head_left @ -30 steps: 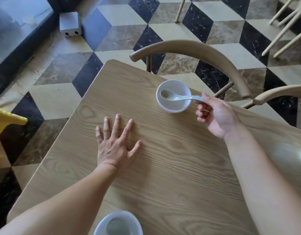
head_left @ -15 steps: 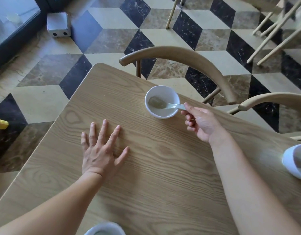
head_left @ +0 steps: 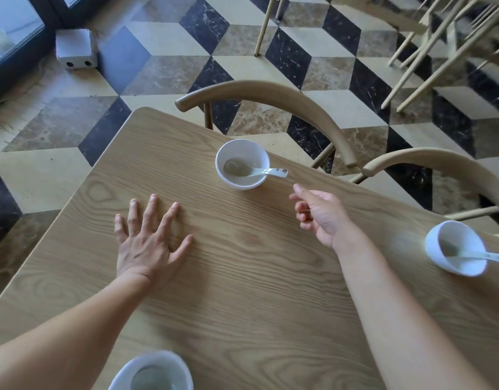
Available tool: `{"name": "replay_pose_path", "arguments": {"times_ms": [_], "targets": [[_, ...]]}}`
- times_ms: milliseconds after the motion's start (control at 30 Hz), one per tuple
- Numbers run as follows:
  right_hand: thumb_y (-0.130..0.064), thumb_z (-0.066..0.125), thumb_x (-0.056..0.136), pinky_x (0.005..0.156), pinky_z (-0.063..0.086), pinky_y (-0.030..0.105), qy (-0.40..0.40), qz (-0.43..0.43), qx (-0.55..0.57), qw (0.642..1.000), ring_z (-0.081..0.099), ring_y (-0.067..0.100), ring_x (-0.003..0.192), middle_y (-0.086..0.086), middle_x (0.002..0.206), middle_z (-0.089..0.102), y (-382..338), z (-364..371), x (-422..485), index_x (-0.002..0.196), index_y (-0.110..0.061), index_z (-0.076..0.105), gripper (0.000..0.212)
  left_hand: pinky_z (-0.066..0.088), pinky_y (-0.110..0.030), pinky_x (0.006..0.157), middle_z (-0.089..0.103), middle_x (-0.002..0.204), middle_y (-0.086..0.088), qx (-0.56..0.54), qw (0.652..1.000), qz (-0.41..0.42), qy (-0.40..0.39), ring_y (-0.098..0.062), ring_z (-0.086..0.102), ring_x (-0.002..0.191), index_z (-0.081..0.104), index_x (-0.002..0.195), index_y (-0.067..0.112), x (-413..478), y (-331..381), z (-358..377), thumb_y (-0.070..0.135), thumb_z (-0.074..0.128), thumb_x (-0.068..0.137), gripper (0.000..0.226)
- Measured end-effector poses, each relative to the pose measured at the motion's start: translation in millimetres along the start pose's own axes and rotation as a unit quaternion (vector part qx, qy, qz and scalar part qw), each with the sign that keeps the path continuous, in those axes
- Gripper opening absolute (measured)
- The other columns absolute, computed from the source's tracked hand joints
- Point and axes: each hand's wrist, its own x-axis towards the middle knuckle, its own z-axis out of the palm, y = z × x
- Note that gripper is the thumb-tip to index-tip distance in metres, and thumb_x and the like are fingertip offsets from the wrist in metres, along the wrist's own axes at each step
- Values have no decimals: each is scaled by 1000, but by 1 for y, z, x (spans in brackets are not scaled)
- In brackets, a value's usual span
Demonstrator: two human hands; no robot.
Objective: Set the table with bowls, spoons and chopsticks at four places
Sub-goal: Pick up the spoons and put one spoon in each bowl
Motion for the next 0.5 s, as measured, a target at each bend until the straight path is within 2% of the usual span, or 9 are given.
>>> {"name": "replay_pose_path", "arguments": {"times_ms": [67,133,167,233,267,333,400,500], "targets": [[-29,65,92,36,24,17,8,-4,-52,999,39,9,41,-1,57,50,9,-3,-23,80,-9,64,23,-9,-51,119,4,168,2,-6,999,-10,-53,-32,-7,153,18,152,49,2,0,-9,86,26,78,82],[-28,63,93,35,24,17,1,-8,-103,995,40,10,42,1,60,52,18,-4,-51,77,-11,63,24,-2,-54,119,0,167,2,8,991,-11,-134,-32,-6,152,15,150,51,11,1,-27,85,38,77,83],[-28,62,94,36,25,17,-6,-7,-132,991,40,11,43,1,61,53,23,-4,-66,78,-11,63,24,9,-54,119,6,166,1,20,984,-9,-177,-34,3,151,21,148,51,15,2,-42,80,46,78,80],[-29,60,94,36,25,18,-15,-7,-193,981,42,11,44,0,63,55,30,-6,-97,80,-11,64,22,39,-45,105,38,152,-6,9,973,-17,-232,-35,37,136,51,132,38,14,10,-78,64,56,83,55],[-28,60,94,36,26,18,-16,-9,-218,976,43,11,44,-1,63,56,33,-7,-113,81,-11,64,22,48,-38,92,55,136,-10,-8,971,-17,-237,-34,52,119,63,116,27,7,16,-94,53,57,86,40],[-27,59,94,35,27,17,-11,-13,-260,965,44,12,44,-1,62,57,40,-12,-146,78,-12,62,21,53,-31,74,69,104,-12,-44,977,3,-210,-32,63,92,67,94,14,-18,34,-122,37,55,87,27],[-26,59,93,38,31,18,4,-23,-298,954,45,14,47,2,64,59,46,-19,-180,71,-15,57,25,52,-30,70,68,94,-5,-64,982,30,-176,-29,62,85,64,89,17,-56,54,-150,34,56,85,19],[-30,61,90,57,40,26,48,-39,-359,931,54,23,63,6,75,66,55,-29,-236,64,-20,54,29,42,-28,65,59,88,2,-77,983,74,-147,-24,57,81,58,84,27,-117,81,-186,39,56,84,12]]}}
